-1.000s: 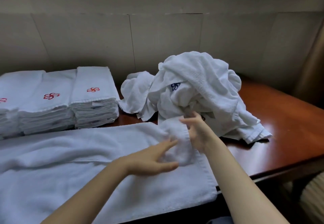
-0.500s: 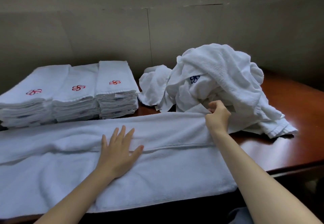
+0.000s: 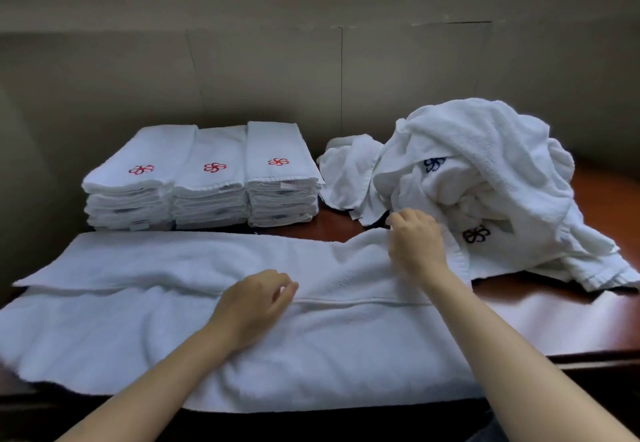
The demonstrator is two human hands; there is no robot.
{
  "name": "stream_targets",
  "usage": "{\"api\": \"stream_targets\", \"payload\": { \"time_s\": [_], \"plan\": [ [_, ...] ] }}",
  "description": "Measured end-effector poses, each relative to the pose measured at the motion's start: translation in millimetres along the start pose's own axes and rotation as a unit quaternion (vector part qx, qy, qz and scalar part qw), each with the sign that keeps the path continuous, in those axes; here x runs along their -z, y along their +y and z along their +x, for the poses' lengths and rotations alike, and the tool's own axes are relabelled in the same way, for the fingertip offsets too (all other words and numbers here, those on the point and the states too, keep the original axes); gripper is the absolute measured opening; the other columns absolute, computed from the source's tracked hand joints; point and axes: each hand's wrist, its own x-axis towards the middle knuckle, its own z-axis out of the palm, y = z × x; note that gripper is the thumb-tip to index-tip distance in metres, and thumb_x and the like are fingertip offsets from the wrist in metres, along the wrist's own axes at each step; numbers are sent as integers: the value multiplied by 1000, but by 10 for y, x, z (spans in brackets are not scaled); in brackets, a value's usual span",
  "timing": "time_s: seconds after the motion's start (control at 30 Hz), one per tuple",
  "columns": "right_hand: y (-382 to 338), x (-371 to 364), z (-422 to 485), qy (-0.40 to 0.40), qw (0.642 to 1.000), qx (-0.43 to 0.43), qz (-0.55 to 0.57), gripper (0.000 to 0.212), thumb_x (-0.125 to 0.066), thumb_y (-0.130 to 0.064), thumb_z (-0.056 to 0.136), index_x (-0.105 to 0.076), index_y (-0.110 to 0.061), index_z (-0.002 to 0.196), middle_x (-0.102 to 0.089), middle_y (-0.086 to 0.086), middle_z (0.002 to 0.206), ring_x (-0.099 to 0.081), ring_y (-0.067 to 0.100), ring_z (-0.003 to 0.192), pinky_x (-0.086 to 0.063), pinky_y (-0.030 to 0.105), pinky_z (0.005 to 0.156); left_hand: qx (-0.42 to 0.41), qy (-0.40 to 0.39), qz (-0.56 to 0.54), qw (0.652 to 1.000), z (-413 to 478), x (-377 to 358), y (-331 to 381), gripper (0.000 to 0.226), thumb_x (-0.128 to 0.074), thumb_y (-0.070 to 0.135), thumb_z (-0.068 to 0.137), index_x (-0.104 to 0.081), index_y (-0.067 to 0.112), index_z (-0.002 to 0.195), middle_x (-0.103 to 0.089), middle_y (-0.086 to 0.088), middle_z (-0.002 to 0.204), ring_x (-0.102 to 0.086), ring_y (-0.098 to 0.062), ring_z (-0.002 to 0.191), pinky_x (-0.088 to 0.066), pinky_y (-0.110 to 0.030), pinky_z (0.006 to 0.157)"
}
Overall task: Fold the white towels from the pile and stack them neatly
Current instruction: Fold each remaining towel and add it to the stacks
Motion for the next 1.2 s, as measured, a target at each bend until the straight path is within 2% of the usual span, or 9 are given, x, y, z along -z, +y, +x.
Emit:
{"api": "stream_targets", "payload": {
  "time_s": [0.13, 0.2, 0.5, 0.6, 0.7, 0.77, 0.9, 1.07, 1.2],
  "plan": [
    [204, 32, 113, -158, 978, -128, -39, 25, -41, -10, 88, -57, -13, 108, -57, 10, 115, -41, 35, 119, -17, 53, 109, 72, 32, 102, 992, -22, 206, -641, 37, -38, 37, 97, -60, 18, 120, -57, -3, 120, -53, -26, 113, -43, -35, 90],
    [384, 86, 145, -195, 964, -180, 13, 19, -43, -18, 91, -61, -13, 96, -58, 11, 108, -41, 38, 118, -12, 59, 110, 173, -36, 127, 976, -60, 243, -924, 48, -35, 44, 99, -40, 24, 143, -36, -4, 150, -35, -23, 136, -29, -34, 108],
    [435, 116, 92, 11, 950, -311, -1, 24, -47, 0, 89, -59, -4, 109, -50, 24, 119, -39, 42, 115, -24, 46, 104, 236, -120, 152, 952, 57, 77, -910, 61, -14, 61, 96, -8, 36, 151, 2, 2, 161, 0, -18, 148, 2, -53, 115],
    [191, 98, 32, 15, 967, -252, -41, 29, -53, 6, 80, -55, -1, 108, -46, 25, 116, -40, 41, 110, -33, 46, 93, 259, -114, 150, 947, 39, 96, -933, 65, -16, 68, 92, -10, 39, 150, 2, 4, 161, 3, -19, 148, 3, -60, 111],
    [-306, 128, 42, 71, 997, -31, 3, 23, -60, 12, 66, -61, 5, 87, -57, 26, 90, -53, 43, 87, -42, 46, 76, 338, -25, 78, 938, 6, 219, -1074, 64, -29, 61, 93, -22, 29, 149, -8, -1, 160, -3, -23, 146, -9, -54, 115],
    [-764, 31, -45, 5, 994, 96, 57, 21, -60, -7, 83, -65, 0, 103, -60, 24, 106, -55, 44, 98, -45, 47, 84, 389, 29, 47, 920, -67, 355, -1240, 66, -39, 53, 94, -26, 19, 148, -14, -8, 157, -10, -28, 143, -17, -46, 115],
    [-1300, -309, -247, -249, 960, 95, 86, 50, -30, -50, 97, -30, -31, 143, -20, 1, 156, -16, 30, 143, -14, 49, 115, 457, 14, 76, 886, -338, 579, -1586, 76, -33, 63, 91, -26, 12, 146, -26, -10, 150, -21, -31, 138, -20, -43, 112],
    [-1678, -260, -57, -265, 960, 43, 76, 47, -35, -34, 91, -37, -24, 138, -34, 5, 147, -27, 30, 135, -16, 53, 111, 548, 30, 29, 835, -541, 840, -1856, 73, -34, 56, 93, -21, 8, 147, -18, -11, 153, -15, -34, 140, -19, -43, 111],
    [-2253, -273, -68, -245, 943, 189, 121, 54, -31, -49, 98, -25, -28, 148, -15, 3, 158, -9, 24, 146, -8, 50, 115, 596, 41, 71, 799, -593, 969, -2015, 70, -31, 51, 96, -21, 7, 149, -17, -11, 156, -8, -37, 143, -6, -51, 116]
  ]
}}
